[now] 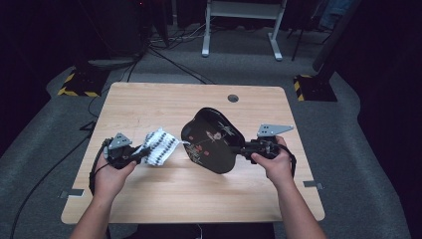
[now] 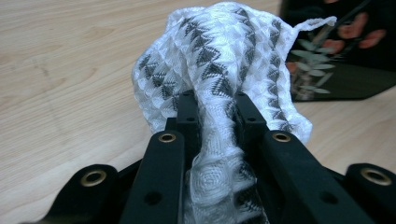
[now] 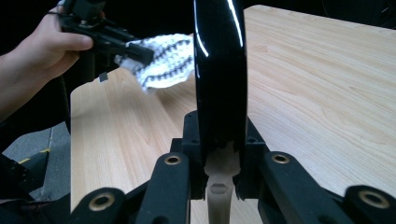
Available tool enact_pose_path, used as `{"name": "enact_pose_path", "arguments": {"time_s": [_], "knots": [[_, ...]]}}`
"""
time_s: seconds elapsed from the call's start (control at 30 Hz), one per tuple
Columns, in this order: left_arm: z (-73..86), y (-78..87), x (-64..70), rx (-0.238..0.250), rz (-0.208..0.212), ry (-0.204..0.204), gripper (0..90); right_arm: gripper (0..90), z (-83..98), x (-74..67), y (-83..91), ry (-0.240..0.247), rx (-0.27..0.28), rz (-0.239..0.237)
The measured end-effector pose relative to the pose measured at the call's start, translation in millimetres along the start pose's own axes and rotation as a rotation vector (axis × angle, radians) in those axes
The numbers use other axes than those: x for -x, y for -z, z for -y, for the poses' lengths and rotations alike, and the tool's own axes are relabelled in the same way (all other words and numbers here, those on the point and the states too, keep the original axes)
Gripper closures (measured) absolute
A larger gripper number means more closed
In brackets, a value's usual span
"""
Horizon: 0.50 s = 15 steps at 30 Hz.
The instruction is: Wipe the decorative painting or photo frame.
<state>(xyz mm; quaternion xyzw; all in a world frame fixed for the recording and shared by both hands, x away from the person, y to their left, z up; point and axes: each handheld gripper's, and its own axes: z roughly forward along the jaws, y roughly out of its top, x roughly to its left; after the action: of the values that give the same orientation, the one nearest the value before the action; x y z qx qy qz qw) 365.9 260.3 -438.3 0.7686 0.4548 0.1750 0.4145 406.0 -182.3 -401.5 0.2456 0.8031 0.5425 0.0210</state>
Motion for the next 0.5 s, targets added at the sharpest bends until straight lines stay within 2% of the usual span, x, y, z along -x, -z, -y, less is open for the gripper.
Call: {"name": "enact_pose_path", "arguments": {"time_s": [0.07,0.17,0.23,0.3,0.33,0.43,0.5], "knots": [[-0.7,-1.9,-1.8,-0.004,-0.002,0.005,76.8,78.8,0.4,-3.9,-0.1,0.005,-0.004,0.004],[-1.7,-4.4,-5.1,-0.012,-0.039,0.019,76.8,78.8,1.0,-6.8,-0.5,0.008,-0.004,0.004],[-2.7,-7.1,-6.8,-0.024,-0.086,0.025,76.8,78.8,1.6,-8.2,-0.7,0.008,-0.004,-0.001],[-3.2,-9.4,-7.4,-0.029,-0.098,0.031,76.8,78.8,1.8,-8.9,-0.6,0.005,-0.006,-0.005],[-4.1,-12.4,-6.8,-0.034,-0.098,0.037,76.8,78.8,1.9,-9.1,-0.6,0.004,-0.005,-0.006],[-7.2,-15.6,0.6,-0.031,-0.073,0.017,76.8,78.8,2.2,-9.3,-0.5,0.001,-0.004,-0.006],[-11.1,-16.4,8.5,-0.025,-0.069,-0.013,76.9,78.8,2.2,-9.6,-0.5,0.001,-0.004,-0.004]]}}
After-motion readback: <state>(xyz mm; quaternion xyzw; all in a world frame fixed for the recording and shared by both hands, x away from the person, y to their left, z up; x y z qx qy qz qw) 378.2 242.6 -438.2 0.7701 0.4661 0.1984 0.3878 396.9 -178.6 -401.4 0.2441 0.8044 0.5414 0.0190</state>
